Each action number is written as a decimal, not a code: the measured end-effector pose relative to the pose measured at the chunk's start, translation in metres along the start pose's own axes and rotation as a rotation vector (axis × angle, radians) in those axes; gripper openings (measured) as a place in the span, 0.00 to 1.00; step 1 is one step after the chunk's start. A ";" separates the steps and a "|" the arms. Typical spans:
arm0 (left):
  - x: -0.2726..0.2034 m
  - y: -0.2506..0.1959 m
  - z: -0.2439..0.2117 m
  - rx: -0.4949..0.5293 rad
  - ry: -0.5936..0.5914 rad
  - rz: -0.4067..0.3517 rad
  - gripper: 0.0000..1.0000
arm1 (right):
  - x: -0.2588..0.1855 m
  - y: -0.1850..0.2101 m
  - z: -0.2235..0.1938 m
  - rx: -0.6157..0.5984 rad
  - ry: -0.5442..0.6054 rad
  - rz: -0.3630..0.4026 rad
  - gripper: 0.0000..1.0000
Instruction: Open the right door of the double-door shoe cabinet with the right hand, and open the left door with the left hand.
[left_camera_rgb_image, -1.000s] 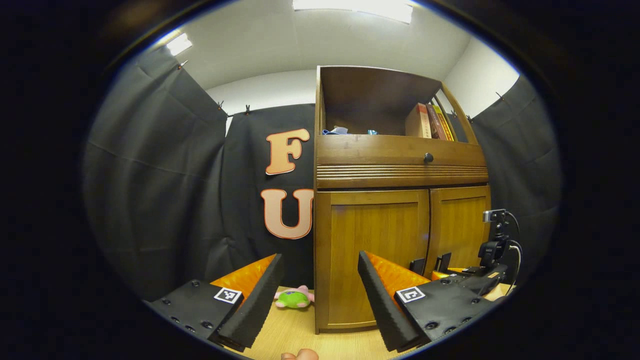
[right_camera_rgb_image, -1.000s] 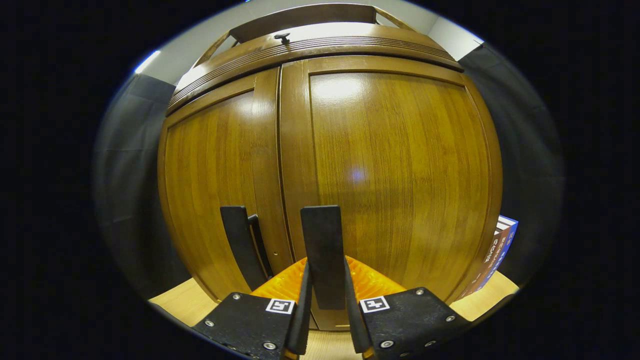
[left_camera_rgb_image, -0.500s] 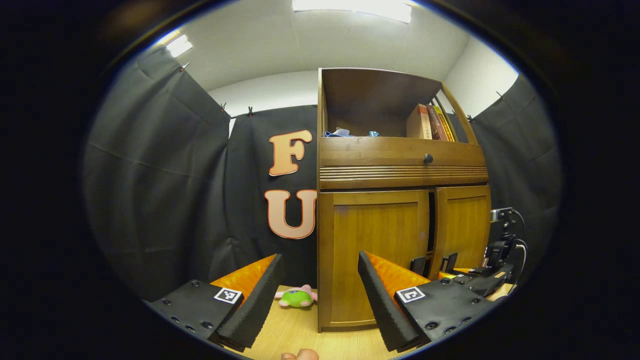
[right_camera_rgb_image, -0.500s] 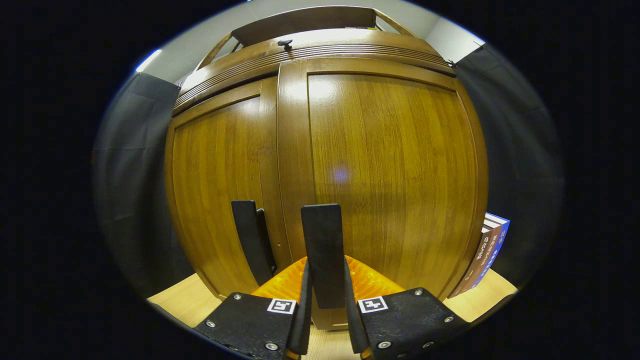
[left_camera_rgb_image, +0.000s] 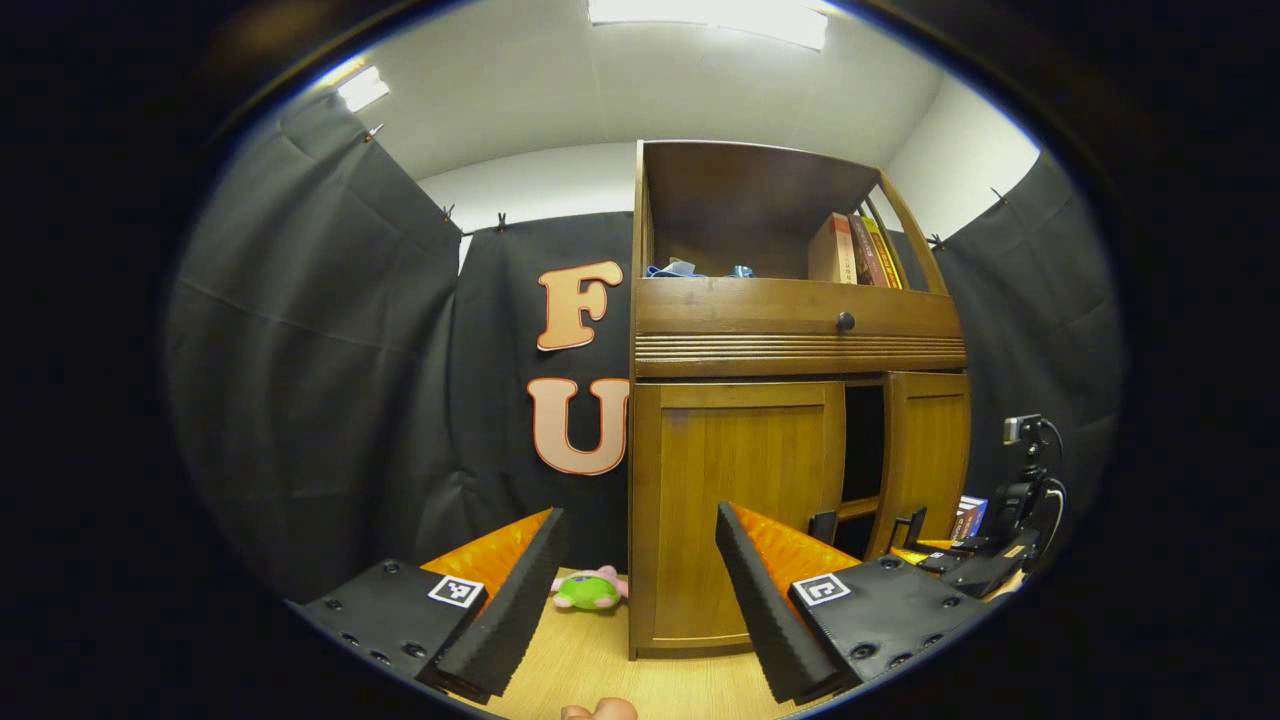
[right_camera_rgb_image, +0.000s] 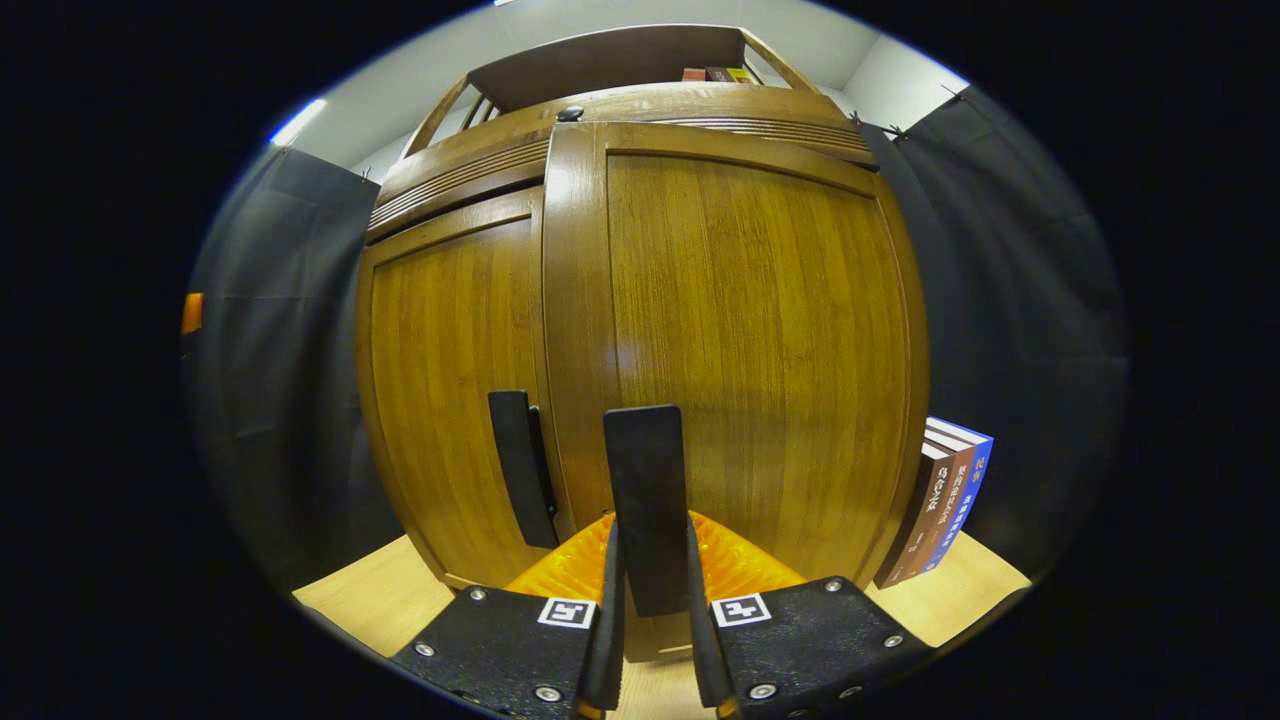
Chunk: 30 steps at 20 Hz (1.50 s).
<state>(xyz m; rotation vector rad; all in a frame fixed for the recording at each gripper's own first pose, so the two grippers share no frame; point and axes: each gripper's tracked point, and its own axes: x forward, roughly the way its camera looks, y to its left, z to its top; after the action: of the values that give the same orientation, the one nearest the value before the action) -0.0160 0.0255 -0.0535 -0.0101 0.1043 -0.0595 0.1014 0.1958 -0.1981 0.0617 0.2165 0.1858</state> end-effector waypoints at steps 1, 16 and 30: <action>-0.001 -0.001 0.001 0.003 -0.002 -0.002 0.95 | -0.006 -0.002 0.000 -0.003 0.001 0.003 0.28; -0.024 -0.014 0.004 0.017 0.002 -0.003 0.95 | -0.078 -0.040 0.005 -0.016 -0.019 0.019 0.25; -0.034 -0.026 0.006 0.009 -0.007 -0.016 0.95 | -0.120 -0.078 0.006 -0.030 -0.038 -0.029 0.20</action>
<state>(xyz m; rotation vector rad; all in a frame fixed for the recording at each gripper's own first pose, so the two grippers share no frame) -0.0501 0.0019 -0.0440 -0.0024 0.0973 -0.0763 0.0013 0.0959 -0.1734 0.0321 0.1762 0.1589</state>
